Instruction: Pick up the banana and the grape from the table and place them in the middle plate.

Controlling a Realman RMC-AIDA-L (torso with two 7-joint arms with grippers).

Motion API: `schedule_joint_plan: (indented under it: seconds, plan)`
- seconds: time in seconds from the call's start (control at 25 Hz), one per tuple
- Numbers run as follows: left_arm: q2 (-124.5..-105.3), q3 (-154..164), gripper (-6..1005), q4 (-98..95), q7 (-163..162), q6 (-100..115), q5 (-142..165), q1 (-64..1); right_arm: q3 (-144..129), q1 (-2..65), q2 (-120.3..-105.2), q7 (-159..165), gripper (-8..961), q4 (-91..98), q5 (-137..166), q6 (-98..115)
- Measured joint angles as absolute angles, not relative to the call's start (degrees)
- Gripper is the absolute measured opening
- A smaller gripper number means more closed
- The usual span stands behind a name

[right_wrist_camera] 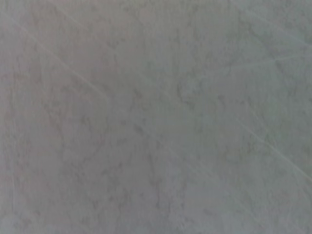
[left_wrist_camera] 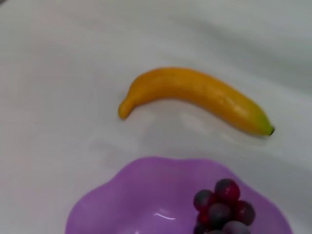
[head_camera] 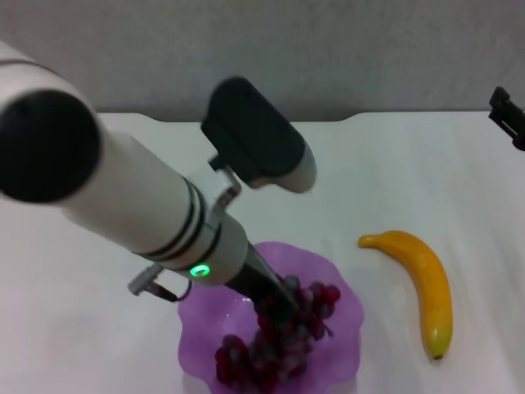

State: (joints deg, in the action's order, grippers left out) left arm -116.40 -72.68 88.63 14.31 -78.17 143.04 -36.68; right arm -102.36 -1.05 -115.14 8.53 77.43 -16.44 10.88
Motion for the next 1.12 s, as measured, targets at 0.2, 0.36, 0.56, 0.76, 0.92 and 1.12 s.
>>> schedule_joint_plan:
  seconds: [0.2,0.36,0.56,0.76,0.92,1.12]
  plan:
    - [-116.4,-71.5,281,81.8,14.9,-72.2,143.1,-38.0,-102.4,-0.9,-115.14,8.5,861,77.4,-16.4,10.8]
    - [-116.42,-71.1,279,78.6,15.9,-70.5,143.1,-38.4,-102.5,-0.6,-115.14,8.5,861,77.1,-16.4,10.7]
    - [-116.46,-71.0,278,76.2,15.7,-69.4,143.1,-39.1,-102.6,-0.3,-115.14,8.5,860,76.8,-16.4,10.6]
    - [-116.45,-71.3,277,74.8,14.9,-68.4,143.6,-39.2,-102.6,-0.3,-115.14,8.5,860,76.7,-16.4,10.6]
    - [-116.4,-71.5,357,75.4,14.9,-67.8,143.8,-38.6,-102.7,-0.3,-115.14,8.5,860,76.7,-16.4,10.5]
    - [-116.29,-71.5,545,77.4,14.8,-67.9,144.9,-37.7,-102.7,-0.3,-115.13,8.5,860,76.6,-16.4,10.5]
